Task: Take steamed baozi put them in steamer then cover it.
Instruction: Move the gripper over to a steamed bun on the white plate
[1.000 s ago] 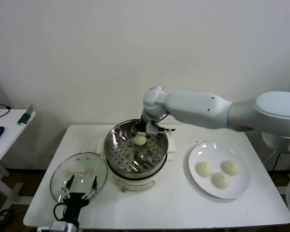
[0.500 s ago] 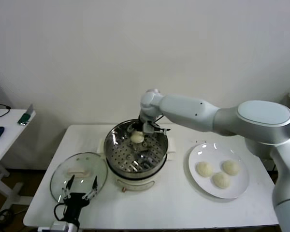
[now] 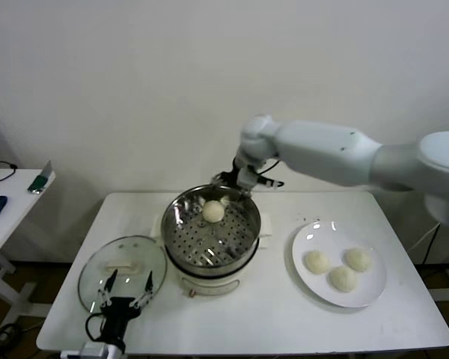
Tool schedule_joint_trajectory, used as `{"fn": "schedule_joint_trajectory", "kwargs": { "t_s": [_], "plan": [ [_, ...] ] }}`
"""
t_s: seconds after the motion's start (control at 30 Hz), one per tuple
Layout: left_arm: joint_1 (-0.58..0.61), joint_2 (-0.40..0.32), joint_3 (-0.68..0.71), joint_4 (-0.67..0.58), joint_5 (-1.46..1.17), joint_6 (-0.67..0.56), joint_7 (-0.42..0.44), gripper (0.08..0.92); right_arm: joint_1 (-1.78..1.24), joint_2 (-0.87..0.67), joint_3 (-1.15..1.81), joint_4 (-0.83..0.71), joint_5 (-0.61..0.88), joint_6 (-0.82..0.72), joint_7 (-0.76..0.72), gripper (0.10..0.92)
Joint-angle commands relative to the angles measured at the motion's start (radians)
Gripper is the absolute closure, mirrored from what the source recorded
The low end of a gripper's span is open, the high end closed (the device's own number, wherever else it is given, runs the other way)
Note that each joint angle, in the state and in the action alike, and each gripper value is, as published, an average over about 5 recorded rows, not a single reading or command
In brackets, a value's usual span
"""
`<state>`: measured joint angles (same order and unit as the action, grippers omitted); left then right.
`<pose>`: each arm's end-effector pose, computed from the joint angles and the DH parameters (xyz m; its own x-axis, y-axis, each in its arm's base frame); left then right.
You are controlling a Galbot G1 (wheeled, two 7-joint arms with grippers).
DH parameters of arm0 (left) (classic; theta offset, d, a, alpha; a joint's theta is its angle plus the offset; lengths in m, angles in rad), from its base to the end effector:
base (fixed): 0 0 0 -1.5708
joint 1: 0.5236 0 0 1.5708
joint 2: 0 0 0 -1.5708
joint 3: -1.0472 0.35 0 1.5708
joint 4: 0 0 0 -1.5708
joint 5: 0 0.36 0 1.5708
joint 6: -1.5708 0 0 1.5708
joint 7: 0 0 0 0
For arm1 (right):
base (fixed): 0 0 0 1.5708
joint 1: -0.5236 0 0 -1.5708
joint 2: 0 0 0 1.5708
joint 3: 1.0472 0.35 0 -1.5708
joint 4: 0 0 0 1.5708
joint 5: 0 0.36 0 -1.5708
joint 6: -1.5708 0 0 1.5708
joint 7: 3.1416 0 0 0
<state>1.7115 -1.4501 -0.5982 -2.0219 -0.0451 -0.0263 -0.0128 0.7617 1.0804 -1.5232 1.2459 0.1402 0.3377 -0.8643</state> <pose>0.1380 0.0472 -0.3478 -0.9835 -0.0243 0.1793 -0.0066 0.9951 0.0990 0.5742 0.0485 -0.0215 -0.2595 -0.2932 0.9202 -0.4437 -0.8101 -0.3832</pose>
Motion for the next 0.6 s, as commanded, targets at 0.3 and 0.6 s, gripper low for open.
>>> {"fn": "schedule_joint_trajectory", "kwargs": {
  "t_s": [0.3, 0.6],
  "plan": [
    [-0.028, 0.003, 0.012, 0.021, -0.004, 0.001, 0.002, 0.177, 0.13, -0.605, -0.284, 0.323, 0.455, -0.591, -0.037, 0.203],
    [-0.032, 0.005, 0.01, 0.023, -0.005, 0.001, 0.002, 0.177, -0.278, -0.686, -0.001, 0.345, 0.335, -0.704, 0.024, 0.203]
  ]
}}
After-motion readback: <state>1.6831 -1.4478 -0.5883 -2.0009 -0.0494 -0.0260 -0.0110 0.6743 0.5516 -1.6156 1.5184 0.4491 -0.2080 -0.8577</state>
